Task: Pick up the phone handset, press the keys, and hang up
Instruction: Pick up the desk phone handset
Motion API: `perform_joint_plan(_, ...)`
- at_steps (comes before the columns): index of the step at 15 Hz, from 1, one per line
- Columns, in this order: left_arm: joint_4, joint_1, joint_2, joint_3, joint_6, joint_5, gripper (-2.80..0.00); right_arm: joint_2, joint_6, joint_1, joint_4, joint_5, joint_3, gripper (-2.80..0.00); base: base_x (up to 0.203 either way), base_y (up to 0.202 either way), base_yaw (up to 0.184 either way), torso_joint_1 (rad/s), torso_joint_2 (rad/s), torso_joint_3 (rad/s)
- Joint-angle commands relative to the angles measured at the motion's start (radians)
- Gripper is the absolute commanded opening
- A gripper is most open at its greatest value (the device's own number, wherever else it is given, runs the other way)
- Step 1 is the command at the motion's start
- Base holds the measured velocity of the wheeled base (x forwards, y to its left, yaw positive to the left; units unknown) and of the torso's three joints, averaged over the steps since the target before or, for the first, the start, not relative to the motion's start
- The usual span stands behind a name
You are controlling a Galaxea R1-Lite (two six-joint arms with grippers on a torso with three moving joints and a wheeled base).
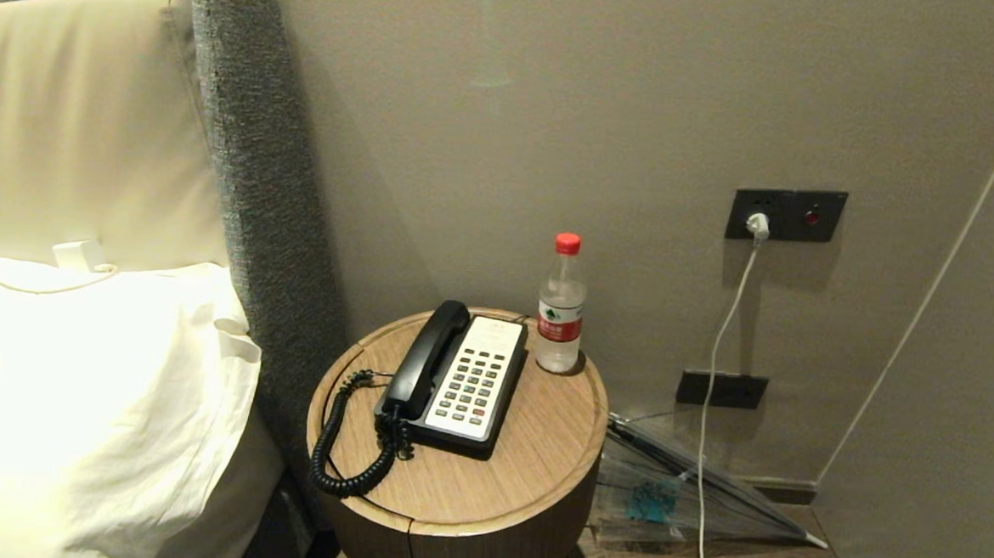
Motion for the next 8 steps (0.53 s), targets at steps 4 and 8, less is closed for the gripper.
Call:
perform_joint_plan(4,0.000,0.000,-0.001,0.000,0.000,0.000,-2.80,0.002,0.000,0.000,0.000,0.000,-0.002,-2.80,0.000,0.000,0.000,0.000,0.00,0.000)
perform_joint_plan(8,0.000,0.000,0.000,-0.001,0.000,0.000,-2.80,0.002,0.000,0.000,0.000,0.000,0.000,-2.80,0.000,0.000,0.000,0.000,0.00,0.000)
